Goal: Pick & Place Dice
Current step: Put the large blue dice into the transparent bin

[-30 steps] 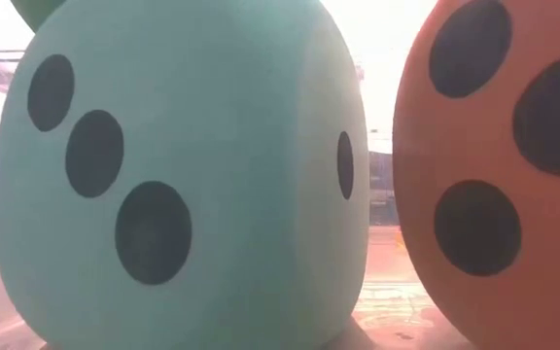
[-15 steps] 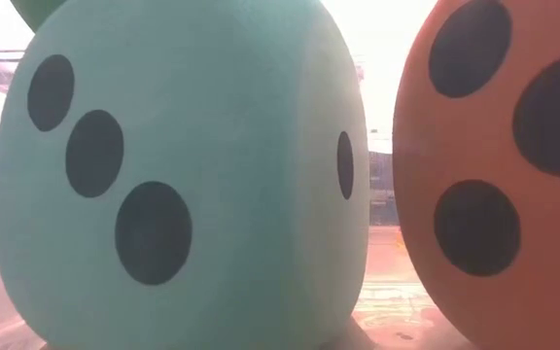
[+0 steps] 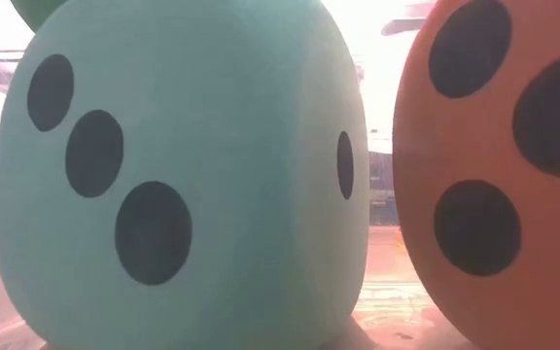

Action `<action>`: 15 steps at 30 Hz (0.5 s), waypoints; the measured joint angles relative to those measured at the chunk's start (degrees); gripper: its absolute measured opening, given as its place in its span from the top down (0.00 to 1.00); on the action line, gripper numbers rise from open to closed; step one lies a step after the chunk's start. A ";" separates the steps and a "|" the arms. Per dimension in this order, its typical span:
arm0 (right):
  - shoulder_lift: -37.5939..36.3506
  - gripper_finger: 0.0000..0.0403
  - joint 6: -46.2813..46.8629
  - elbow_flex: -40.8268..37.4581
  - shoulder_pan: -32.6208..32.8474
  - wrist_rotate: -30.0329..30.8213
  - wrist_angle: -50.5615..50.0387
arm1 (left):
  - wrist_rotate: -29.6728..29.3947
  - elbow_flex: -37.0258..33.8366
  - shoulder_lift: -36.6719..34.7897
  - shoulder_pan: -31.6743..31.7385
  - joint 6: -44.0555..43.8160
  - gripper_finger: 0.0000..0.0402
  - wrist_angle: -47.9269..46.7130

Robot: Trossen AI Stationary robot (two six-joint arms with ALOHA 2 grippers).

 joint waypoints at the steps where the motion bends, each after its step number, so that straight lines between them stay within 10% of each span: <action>1: 0.00 0.09 0.52 -0.37 -0.64 -0.21 0.08 | -0.96 0.00 0.00 -0.33 0.00 0.07 0.00; 15: 4.13 0.09 6.63 -1.71 -9.14 -5.00 -1.55 | -3.91 0.00 0.00 -1.84 -1.07 0.07 0.00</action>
